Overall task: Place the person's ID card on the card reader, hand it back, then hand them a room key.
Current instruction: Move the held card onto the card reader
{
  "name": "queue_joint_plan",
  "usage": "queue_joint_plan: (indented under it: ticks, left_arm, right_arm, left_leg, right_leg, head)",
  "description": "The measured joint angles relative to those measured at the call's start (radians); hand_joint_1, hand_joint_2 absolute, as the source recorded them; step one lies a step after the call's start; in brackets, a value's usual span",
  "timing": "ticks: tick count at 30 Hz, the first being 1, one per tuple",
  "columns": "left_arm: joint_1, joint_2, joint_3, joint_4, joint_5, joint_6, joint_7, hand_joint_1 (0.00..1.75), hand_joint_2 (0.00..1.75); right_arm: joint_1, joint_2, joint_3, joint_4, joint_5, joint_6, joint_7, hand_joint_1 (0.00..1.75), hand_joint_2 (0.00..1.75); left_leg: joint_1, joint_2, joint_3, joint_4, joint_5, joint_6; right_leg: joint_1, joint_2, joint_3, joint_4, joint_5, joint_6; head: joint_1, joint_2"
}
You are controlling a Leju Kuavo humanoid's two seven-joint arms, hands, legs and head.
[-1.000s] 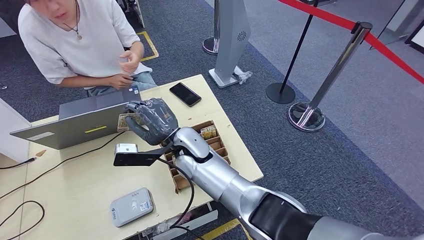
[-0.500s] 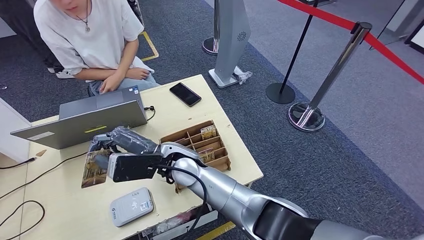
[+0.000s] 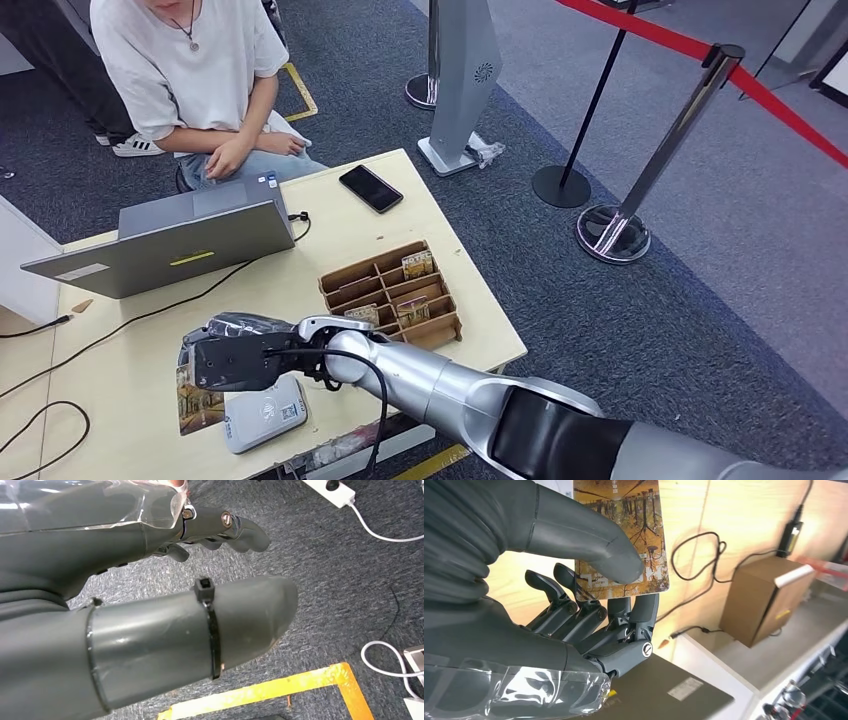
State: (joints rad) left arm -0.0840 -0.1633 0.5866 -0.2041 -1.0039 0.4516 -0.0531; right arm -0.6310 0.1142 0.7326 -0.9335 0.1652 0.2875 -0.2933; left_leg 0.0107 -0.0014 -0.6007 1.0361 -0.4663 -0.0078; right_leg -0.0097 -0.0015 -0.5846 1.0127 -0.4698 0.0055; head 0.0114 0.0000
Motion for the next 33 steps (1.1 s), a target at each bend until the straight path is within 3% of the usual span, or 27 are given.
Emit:
queue_joint_plan:
  ticks: [24, 33]
  left_arm:
    - [-0.007, 0.000, -0.025, 0.000, -0.018, -0.008, 0.014, 0.00, 0.00]
    - [0.003, -0.016, -0.033, 0.000, -0.013, 0.041, -0.012, 0.00, 0.00]
  right_arm:
    - [-0.048, 0.020, 0.104, 0.186, 0.086, -0.101, 0.070, 1.75, 1.75]
    - [-0.051, 0.020, 0.117, 0.245, 0.108, -0.119, 0.070, 1.75, 1.75]
  left_leg:
    - [0.000, 0.000, 0.000, 0.000, 0.000, 0.000]
    - [0.000, 0.000, 0.000, 0.000, 0.000, 0.000]
  right_leg:
    - [0.000, 0.000, 0.000, 0.000, 0.000, 0.000]
    - [0.000, 0.000, 0.000, 0.000, 0.000, 0.000]
  head:
    - [0.000, 0.000]
    - [0.000, 0.000]
